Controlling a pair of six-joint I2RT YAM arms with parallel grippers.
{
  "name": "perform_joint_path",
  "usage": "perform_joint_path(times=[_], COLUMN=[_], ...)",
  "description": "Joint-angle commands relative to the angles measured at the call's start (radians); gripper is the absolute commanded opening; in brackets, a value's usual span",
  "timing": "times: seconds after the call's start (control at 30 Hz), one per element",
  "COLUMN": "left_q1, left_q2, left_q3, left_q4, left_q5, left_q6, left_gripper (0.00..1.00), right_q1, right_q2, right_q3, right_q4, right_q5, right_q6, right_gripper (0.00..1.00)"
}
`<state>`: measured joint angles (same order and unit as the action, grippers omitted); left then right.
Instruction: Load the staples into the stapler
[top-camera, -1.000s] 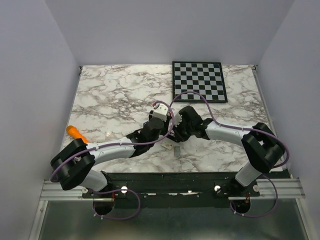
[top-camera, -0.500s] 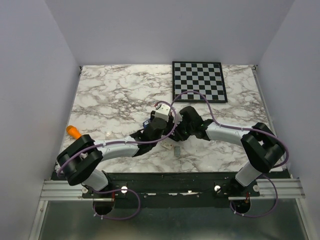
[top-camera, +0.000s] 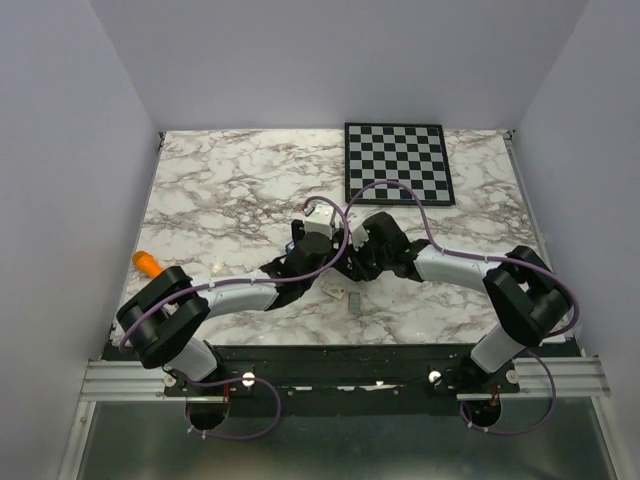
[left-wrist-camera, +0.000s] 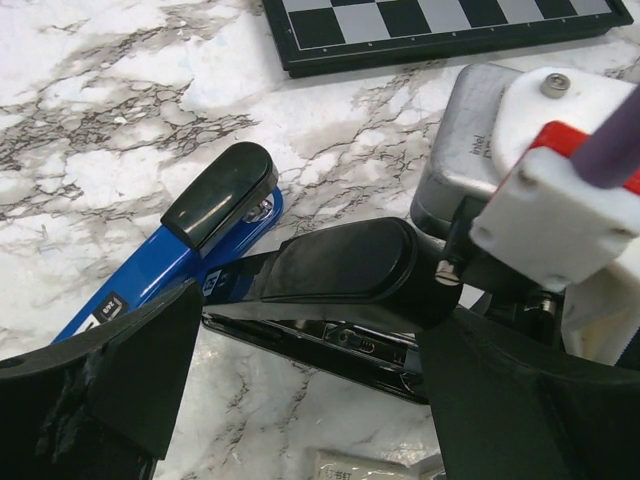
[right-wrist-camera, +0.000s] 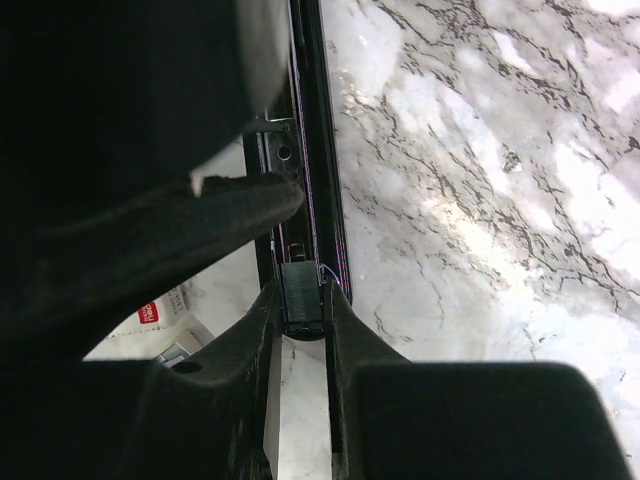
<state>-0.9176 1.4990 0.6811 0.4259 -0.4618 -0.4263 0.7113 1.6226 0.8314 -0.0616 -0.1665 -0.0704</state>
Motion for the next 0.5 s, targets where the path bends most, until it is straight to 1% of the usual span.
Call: perform_joint_path(times=[0.0, 0.03, 0.27, 0.4, 0.47], left_q1=[-0.079, -0.079, -0.078, -0.070, -0.058], left_q2=[0.075, 0.075, 0.041, 0.032, 0.024], left_q3=[0.040, 0.041, 0.037, 0.029, 0.022], left_q4=[-0.041, -0.042, -0.058, -0.058, -0.050], left_q5=[0.296, 0.296, 0.325, 0.336, 0.351], left_q6=[-0.048, -0.048, -0.034, -0.002, 0.014], left_gripper=[0.96, 0.98, 0.99, 0.99, 0.98], right_q1=[0.022, 0.022, 0.022, 0.022, 0.019], right_q2=[-0.009, -0.010, -0.012, -0.023, -0.030], right_q3=[0.011, 0.006, 0.009, 0.015, 0.015], right_q4=[0.164, 0.163, 0.121, 0.109, 0.099], right_q5=[0.031, 0.035, 0.041, 0.003, -0.017], right_q6=[0.061, 0.063, 0.067, 0.054, 0.050], right_gripper=[0.14, 0.14, 0.15, 0.15, 0.17])
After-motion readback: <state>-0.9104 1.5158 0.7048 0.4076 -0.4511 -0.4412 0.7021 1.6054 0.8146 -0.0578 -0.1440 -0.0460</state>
